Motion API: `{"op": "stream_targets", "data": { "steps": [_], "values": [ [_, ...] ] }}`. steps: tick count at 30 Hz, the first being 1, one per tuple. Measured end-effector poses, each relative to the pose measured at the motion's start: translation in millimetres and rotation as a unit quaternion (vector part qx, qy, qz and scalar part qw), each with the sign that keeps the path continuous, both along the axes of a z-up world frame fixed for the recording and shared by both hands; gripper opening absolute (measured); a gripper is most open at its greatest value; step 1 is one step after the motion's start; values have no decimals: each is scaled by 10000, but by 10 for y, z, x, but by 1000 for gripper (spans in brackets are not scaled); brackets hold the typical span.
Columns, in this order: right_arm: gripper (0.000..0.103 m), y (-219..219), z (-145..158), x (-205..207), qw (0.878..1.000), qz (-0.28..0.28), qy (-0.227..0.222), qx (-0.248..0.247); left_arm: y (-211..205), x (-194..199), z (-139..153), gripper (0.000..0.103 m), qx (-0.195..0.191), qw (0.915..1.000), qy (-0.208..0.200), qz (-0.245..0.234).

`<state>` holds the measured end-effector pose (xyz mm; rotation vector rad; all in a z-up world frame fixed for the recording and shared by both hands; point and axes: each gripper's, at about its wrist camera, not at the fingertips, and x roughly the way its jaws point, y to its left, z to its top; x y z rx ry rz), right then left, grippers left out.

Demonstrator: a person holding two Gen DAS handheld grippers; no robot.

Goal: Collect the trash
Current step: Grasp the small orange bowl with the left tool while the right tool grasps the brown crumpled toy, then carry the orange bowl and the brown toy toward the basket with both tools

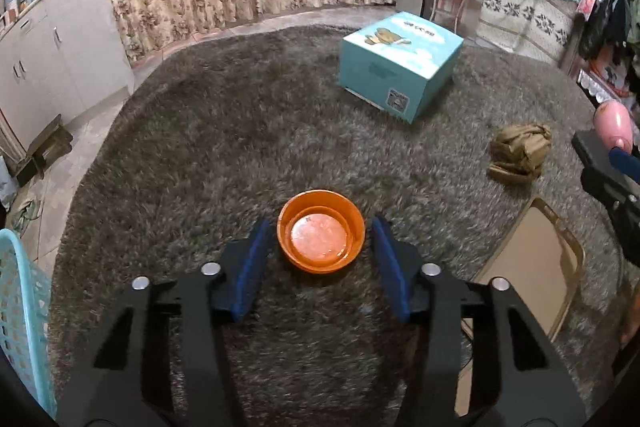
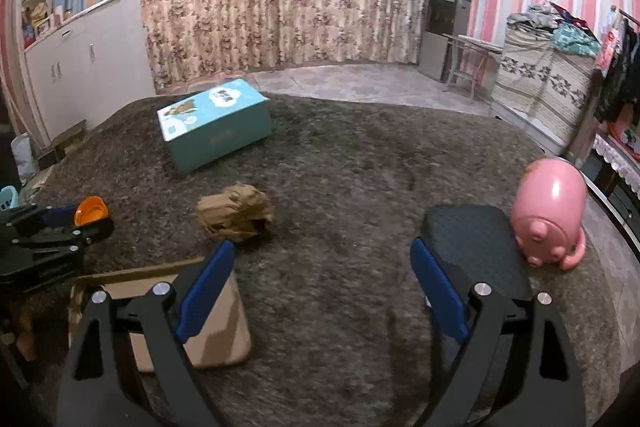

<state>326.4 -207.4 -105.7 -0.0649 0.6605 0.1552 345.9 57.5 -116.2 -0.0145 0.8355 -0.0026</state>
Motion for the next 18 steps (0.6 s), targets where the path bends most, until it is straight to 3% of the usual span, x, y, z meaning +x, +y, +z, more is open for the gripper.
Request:
{"op": "stream_targets", "data": {
  "steps": [1, 5, 9, 13, 14, 15, 16, 18],
  "values": [
    [88, 44, 4, 19, 10000, 54, -4, -11, 23, -14, 20, 40, -83, 10000, -31, -17],
    [88, 228, 5, 92, 9997, 241, 3, -87, 158, -141, 128, 40, -147, 9997, -146, 84],
    [88, 386, -81, 253, 9990, 350, 294, 13, 410, -368, 222, 40, -163, 9991, -196, 340],
    [86, 538, -175, 366, 9975, 423, 513, -223, 728, -640, 356, 40, -111, 9974, -326, 630],
    [83, 552, -191, 379, 9972, 446, 549, -228, 823, -704, 385, 40, -72, 9969, -341, 706],
    [71, 583, -222, 399, 9964, 506, 633, -238, 915, -782, 431, 40, -28, 9962, -344, 806],
    [54, 599, -240, 415, 9959, 541, 683, -257, 980, -837, 456, 40, -17, 9955, -361, 876],
    [51, 634, -254, 414, 9950, 612, 734, -298, 1138, -977, 526, 40, -33, 9937, -438, 1031]
  ]
}}
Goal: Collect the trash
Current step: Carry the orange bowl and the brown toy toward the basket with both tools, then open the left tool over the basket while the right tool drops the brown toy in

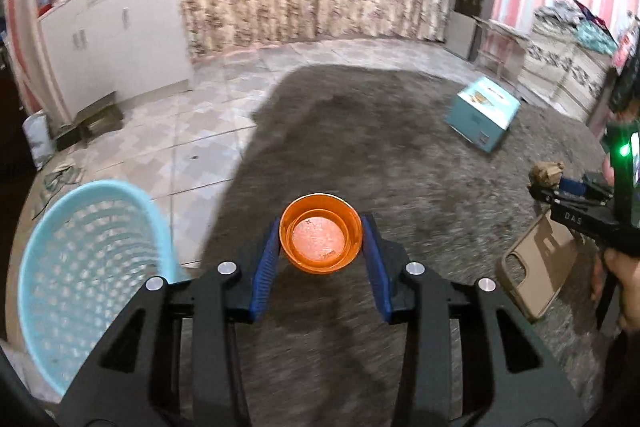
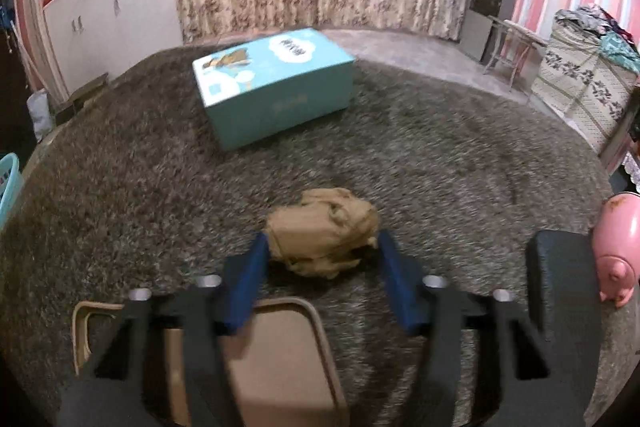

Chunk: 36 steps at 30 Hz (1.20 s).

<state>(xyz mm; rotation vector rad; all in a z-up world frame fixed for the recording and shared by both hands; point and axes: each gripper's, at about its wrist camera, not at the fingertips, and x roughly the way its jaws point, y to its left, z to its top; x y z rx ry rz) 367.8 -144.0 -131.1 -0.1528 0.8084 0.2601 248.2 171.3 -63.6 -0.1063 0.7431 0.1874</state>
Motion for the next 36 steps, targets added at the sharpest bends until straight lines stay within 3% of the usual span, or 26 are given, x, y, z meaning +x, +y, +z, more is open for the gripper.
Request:
{"op": "stream_targets", "data": {
  "steps": [10, 21, 36],
  "values": [
    [49, 205, 540, -472, 9974, 10, -692, 177, 615, -517, 287, 40, -44, 9978, -382, 542],
    [49, 1189, 1039, -1054, 9889, 838, -1154, 426, 1153, -992, 385, 40, 96, 9935, -553, 993],
    [49, 2491, 918, -1626, 9774, 1707, -979, 768, 1770, -1213, 165, 40, 43, 9886, -516, 1411]
  ]
}}
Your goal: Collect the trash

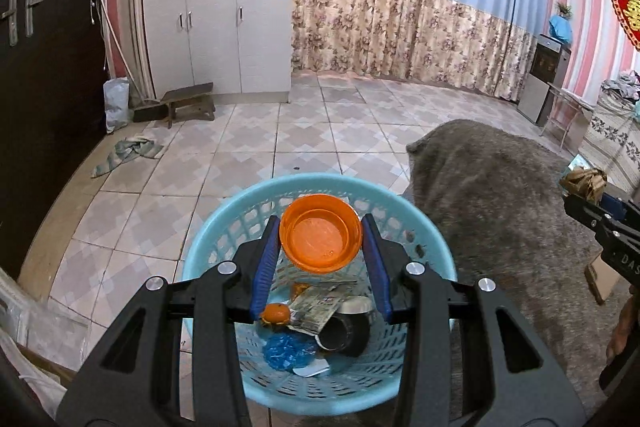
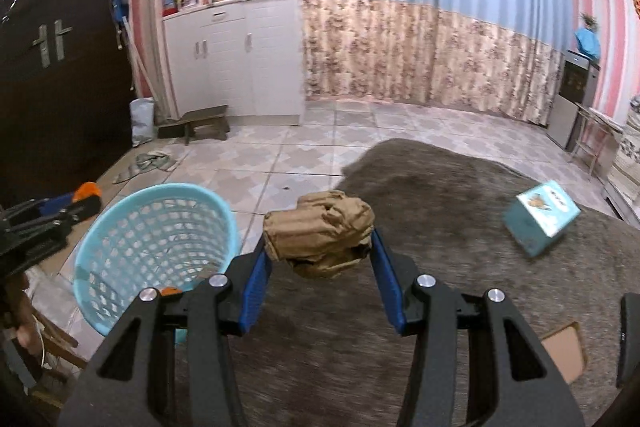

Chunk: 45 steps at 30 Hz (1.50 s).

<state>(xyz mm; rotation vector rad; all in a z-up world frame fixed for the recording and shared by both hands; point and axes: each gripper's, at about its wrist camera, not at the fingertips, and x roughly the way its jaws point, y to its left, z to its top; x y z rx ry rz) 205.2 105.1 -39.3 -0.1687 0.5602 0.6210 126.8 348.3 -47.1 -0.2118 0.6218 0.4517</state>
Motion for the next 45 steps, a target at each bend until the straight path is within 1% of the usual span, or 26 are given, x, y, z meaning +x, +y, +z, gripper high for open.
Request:
{"op": "stream_targets", "data": {
  "steps": [3, 8, 12, 13, 14, 16, 17, 20, 22, 23, 25, 28, 31, 38, 41, 42, 43, 45],
  "values": [
    [49, 184, -45, -25, 9999, 114, 10, -24, 69, 50, -85, 40, 85, 9999, 95, 1],
    [49, 372, -130, -23, 9998, 187, 69, -45, 222, 133, -217, 40, 78, 9997, 231, -17],
    [49, 490, -218, -8, 9996, 218, 181, -58, 333, 134, -221, 40, 65, 9997, 221, -53],
    [49, 522, -237, -4, 9995, 226, 194, -68, 346, 120, -214, 42, 75, 9997, 215, -46],
    [49, 558, -253, -5, 9995, 240, 205, -74, 371, 109, -209, 46, 75, 9997, 208, -46],
    [49, 599, -289, -15, 9993, 275, 227, -85, 427, 56, -181, 73, 112, 9998, 175, 21],
    [49, 627, -296, -26, 9993, 295, 230, -84, 448, 16, -162, 76, 138, 9998, 133, 64],
    [49, 746, -323, -74, 9990, 375, 217, -110, 502, -73, -142, 79, 89, 9999, 80, 81],
    [49, 826, -331, -108, 9987, 441, 213, -145, 555, -145, -139, 84, 64, 9998, 43, 175],
    [49, 871, -344, -129, 9985, 486, 215, -162, 579, -178, -139, 84, 36, 9998, 8, 210],
    [49, 937, -361, -156, 9981, 549, 212, -199, 612, -239, -153, 85, -6, 9997, -9, 253],
    [49, 1058, -397, -191, 9973, 654, 200, -273, 643, -299, -170, 85, 54, 9994, 9, 333],
    [50, 1157, -426, -193, 9967, 723, 222, -308, 684, -353, -172, 90, 52, 9990, -8, 440],
    [52, 1280, -478, -139, 9962, 753, 310, -321, 722, -430, -188, 90, 15, 9982, -84, 598],
    [64, 1279, -489, -130, 9961, 764, 365, -261, 743, -425, -183, 90, 21, 9979, -90, 635],
    [70, 1270, -487, -133, 9965, 728, 333, -242, 744, -427, -184, 90, 24, 9980, -87, 633],
    [73, 1275, -481, -140, 9966, 731, 322, -226, 744, -427, -182, 90, 33, 9979, -87, 634],
    [76, 1271, -479, -145, 9966, 740, 296, -225, 747, -445, -175, 90, 57, 9978, -104, 655]
  ]
}}
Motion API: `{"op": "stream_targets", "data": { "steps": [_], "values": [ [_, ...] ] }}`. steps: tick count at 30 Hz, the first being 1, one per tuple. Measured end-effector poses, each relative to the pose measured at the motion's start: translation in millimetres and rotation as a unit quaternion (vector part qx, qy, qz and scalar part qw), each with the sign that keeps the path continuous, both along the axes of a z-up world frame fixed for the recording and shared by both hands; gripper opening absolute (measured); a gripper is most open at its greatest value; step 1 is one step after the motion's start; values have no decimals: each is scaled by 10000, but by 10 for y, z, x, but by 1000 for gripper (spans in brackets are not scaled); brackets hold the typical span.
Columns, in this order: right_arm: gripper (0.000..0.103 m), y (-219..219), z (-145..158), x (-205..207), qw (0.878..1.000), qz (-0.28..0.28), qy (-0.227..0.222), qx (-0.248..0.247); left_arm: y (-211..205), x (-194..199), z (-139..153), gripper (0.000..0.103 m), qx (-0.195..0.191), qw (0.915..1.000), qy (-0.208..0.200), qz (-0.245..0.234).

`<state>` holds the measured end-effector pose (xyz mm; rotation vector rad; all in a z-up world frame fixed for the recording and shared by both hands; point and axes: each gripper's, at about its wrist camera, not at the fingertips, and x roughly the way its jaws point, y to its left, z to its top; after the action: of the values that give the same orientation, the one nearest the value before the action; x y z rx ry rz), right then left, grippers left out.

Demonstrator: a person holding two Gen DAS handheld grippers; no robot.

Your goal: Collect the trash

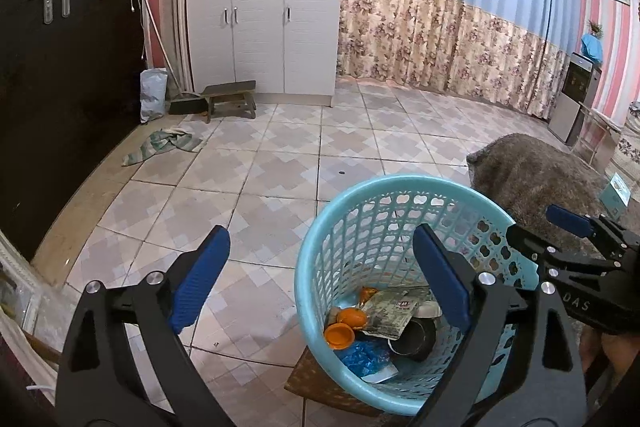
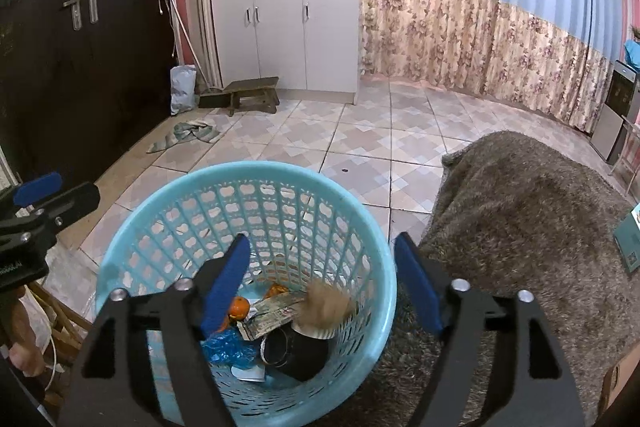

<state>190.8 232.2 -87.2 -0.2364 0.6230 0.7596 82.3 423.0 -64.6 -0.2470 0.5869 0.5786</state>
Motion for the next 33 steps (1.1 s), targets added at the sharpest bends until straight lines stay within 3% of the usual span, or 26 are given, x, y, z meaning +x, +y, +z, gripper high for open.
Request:
{"op": "stream_targets", "data": {
  "steps": [4, 6, 16, 21, 28, 33],
  "values": [
    [81, -53, 19, 5, 10000, -39, -12, 21, -28, -41, 29, 92, -22, 10000, -38, 46],
    [92, -119, 40, 11, 10000, -88, -11, 46, -74, -55, 46, 94, 14, 10000, -36, 86],
    [98, -846, 184, -12, 9994, -272, -144, 146, -494, -88, 216, 97, -51, 9997, -204, 105],
    [98, -1419, 279, -58, 9979, -526, -369, 55, -889, -56, 268, 97, -235, 9990, -298, -227],
    [98, -2318, 363, -280, 9935, -1064, -358, 211, -1613, -69, 325, 97, -298, 9958, -425, -755],
    [98, -2865, 364, -514, 9873, -1503, -523, 26, -2157, -66, 358, 98, -408, 9888, -438, -1370]
  ]
}}
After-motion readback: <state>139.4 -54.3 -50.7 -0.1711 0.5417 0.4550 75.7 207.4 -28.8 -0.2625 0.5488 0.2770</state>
